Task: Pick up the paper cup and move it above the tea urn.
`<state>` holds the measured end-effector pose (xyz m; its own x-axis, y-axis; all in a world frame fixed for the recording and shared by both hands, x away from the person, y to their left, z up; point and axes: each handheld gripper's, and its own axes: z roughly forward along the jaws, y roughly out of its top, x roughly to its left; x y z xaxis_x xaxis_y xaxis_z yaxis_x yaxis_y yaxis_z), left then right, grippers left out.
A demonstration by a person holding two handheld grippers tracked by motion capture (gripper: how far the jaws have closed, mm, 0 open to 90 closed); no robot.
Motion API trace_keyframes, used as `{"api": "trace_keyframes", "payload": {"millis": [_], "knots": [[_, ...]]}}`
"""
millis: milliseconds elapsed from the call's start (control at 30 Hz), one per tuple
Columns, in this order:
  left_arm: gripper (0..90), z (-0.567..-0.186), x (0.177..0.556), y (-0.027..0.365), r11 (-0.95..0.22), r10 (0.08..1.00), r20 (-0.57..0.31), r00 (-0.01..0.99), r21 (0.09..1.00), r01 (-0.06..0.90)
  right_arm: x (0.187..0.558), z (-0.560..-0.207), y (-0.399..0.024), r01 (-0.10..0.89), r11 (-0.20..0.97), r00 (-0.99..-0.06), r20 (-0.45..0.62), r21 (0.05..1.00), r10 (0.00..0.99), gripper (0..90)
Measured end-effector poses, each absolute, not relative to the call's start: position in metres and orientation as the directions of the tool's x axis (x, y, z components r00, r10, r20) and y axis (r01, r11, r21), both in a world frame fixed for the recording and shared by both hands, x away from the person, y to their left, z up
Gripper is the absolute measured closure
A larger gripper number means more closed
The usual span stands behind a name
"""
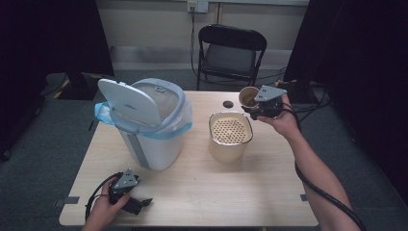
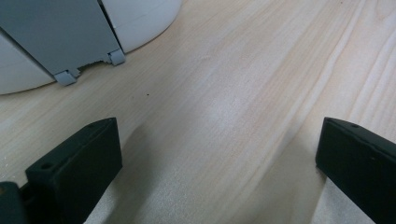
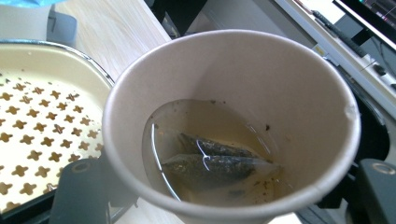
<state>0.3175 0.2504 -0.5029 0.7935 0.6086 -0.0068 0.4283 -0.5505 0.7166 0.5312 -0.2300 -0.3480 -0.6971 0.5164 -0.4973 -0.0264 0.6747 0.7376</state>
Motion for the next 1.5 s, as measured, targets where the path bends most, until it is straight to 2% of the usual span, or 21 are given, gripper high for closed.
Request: {"api": "trace_keyframes", "payload": {"millis": [300, 400, 533, 600, 733, 767, 800, 833, 900, 933, 1033, 1067, 1100, 1133, 1167, 1233, 1267, 1367, 1500], "knots": [[0.0, -0.503, 0.317, 0.250, -0.551, 0.608, -0.007, 0.794, 0.716, 0.428, 0.525, -0.345, -0.224, -0.082, 0.759, -0.633, -0.622, 0.646, 0.461, 28.4], [0.0, -0.503, 0.317, 0.250, -0.550, 0.609, -0.007, 0.793, 0.717, 0.429, 0.520, -0.345, -0.216, -0.107, 0.813, -0.610, -0.683, 0.573, 0.401, 28.6], [0.0, -0.503, 0.317, 0.250, -0.550, 0.609, -0.007, 0.793, 0.717, 0.428, 0.515, -0.346, -0.209, -0.128, 0.839, -0.591, -0.720, 0.529, 0.364, 28.6], [0.0, -0.503, 0.317, 0.250, -0.552, 0.609, -0.006, 0.793, 0.716, 0.429, 0.509, -0.346, -0.201, -0.154, 0.879, -0.569, -0.767, 0.452, 0.295, 28.9], [0.0, -0.503, 0.317, 0.250, -0.551, 0.609, -0.007, 0.793, 0.717, 0.428, 0.504, -0.345, -0.194, -0.183, 0.904, -0.541, -0.807, 0.386, 0.235, 29.0], [0.0, -0.503, 0.317, 0.250, -0.551, 0.608, -0.006, 0.794, 0.716, 0.428, 0.502, -0.345, -0.191, -0.195, 0.915, -0.523, -0.827, 0.353, 0.208, 29.0], [0.0, -0.503, 0.317, 0.250, -0.551, 0.608, -0.007, 0.794, 0.716, 0.428, 0.499, -0.345, -0.187, -0.216, 0.937, -0.495, -0.858, 0.276, 0.139, 29.1], [0.0, -0.503, 0.317, 0.250, -0.551, 0.608, -0.007, 0.794, 0.716, 0.428, 0.499, -0.345, -0.187, -0.216, 0.937, -0.495, -0.858, 0.276, 0.139, 29.1], [0.0, -0.503, 0.317, 0.250, -0.551, 0.608, -0.007, 0.794, 0.716, 0.428, 0.496, -0.345, -0.183, -0.236, 0.952, -0.456, -0.887, 0.195, 0.069, 29.2], [0.0, -0.503, 0.317, 0.250, -0.550, 0.609, -0.007, 0.793, 0.717, 0.428, 0.496, -0.345, -0.183, -0.236, 0.952, -0.456, -0.887, 0.195, 0.069, 29.2], [0.0, -0.503, 0.317, 0.250, -0.551, 0.608, -0.007, 0.794, 0.716, 0.428, 0.492, -0.347, -0.179, -0.269, 0.963, -0.363, -0.929, 0.024, -0.078, 29.3], [0.0, -0.503, 0.317, 0.250, -0.549, 0.608, -0.008, 0.794, 0.718, 0.428, 0.488, -0.349, -0.176, -0.276, 0.956, -0.287, -0.940, -0.103, -0.185, 29.4], [0.0, -0.503, 0.317, 0.250, -0.549, 0.608, -0.008, 0.794, 0.718, 0.428, 0.488, -0.349, -0.176, -0.276, 0.956, -0.287, -0.940, -0.103, -0.185, 29.4], [0.0, -0.503, 0.317, 0.250, -0.551, 0.609, -0.007, 0.793, 0.716, 0.428, 0.486, -0.349, -0.174, -0.281, 0.947, -0.251, -0.941, -0.155, -0.229, 29.5], [0.0, -0.503, 0.317, 0.250, -0.550, 0.609, -0.007, 0.793, 0.717, 0.428, 0.482, -0.350, -0.172, -0.261, 0.931, -0.169, -0.938, -0.254, -0.303, 29.6], [0.0, -0.503, 0.317, 0.250, -0.550, 0.609, -0.007, 0.793, 0.717, 0.428, 0.481, -0.349, -0.171, -0.264, 0.924, -0.139, -0.937, -0.277, -0.321, 29.6], [0.0, -0.503, 0.317, 0.250, -0.550, 0.609, -0.007, 0.793, 0.717, 0.428, 0.478, -0.347, -0.169, -0.247, 0.901, -0.055, -0.923, -0.356, -0.380, 29.6], [0.0, -0.503, 0.317, 0.250, -0.550, 0.609, -0.007, 0.793, 0.716, 0.429, 0.476, -0.345, -0.168, -0.240, 0.897, -0.013, -0.923, -0.370, -0.384, 29.6], [0.0, -0.503, 0.317, 0.250, -0.550, 0.609, -0.007, 0.793, 0.717, 0.428, 0.474, -0.343, -0.165, -0.196, 0.874, 0.061, -0.895, -0.445, -0.442, 29.6]]}}
